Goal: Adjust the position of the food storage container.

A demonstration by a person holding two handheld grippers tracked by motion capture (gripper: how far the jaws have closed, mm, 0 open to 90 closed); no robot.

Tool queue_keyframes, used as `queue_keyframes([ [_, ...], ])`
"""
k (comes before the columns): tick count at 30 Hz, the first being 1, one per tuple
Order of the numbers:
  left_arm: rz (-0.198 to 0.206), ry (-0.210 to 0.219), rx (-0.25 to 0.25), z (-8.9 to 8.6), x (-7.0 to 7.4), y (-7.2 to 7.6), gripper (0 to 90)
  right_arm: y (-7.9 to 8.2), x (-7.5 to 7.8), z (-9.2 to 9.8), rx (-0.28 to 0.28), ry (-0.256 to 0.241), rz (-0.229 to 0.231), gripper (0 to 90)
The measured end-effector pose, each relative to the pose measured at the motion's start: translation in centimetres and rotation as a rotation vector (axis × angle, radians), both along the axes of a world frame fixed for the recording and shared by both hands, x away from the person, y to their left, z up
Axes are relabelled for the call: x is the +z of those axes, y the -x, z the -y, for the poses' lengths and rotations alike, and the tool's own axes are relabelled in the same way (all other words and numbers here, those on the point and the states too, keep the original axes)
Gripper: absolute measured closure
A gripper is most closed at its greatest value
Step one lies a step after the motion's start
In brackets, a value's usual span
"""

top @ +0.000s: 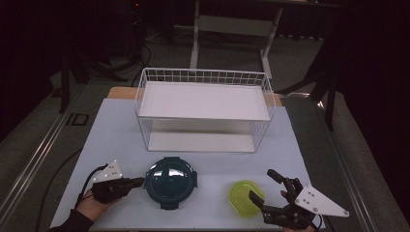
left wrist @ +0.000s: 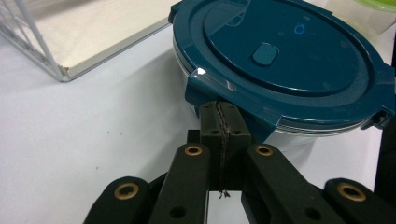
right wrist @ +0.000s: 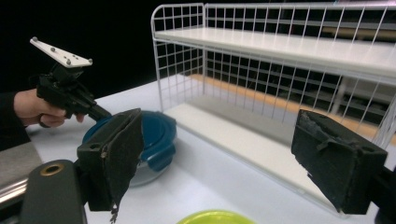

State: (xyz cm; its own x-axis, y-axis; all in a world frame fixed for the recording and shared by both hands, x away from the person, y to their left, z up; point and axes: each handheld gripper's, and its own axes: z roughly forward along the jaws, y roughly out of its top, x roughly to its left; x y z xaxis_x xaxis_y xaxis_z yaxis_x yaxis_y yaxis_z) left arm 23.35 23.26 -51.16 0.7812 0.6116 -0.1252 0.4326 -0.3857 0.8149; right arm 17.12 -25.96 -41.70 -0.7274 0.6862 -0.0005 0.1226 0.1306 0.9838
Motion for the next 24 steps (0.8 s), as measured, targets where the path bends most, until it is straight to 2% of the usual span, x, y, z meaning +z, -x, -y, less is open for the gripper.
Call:
queue_keyframes([
  [3, -0.002, -0.001, -0.018, 0.6, 0.0, -0.1, 89.0, 0.3, 0.2, -0.5, -0.013, 0.047, 0.033, 16.5],
  [6, -0.004, -0.004, -0.025, 1.2, 0.1, -0.3, 89.0, 0.4, 0.0, -0.8, 0.003, 0.049, 0.017, 16.7],
  [9, -0.009, -0.006, -0.026, 1.6, 0.1, -0.6, 89.0, 0.3, -0.3, -0.9, 0.013, 0.025, 0.005, 20.1],
  [17, -0.014, 0.004, -0.031, 2.3, 0.1, -1.2, 89.0, -0.3, -0.9, -1.2, 0.047, 0.009, -0.089, 17.7],
  [21, -0.016, 0.002, -0.04, 2.2, 0.1, -1.2, 88.7, -0.3, -1.0, -1.2, 0.03, 0.01, -0.084, 17.0],
  [24, -0.018, 0.025, -0.021, 1.8, 0.7, -1.0, 79.4, -0.3, -1.3, -1.4, 0.018, 0.021, -0.089, 13.1],
])
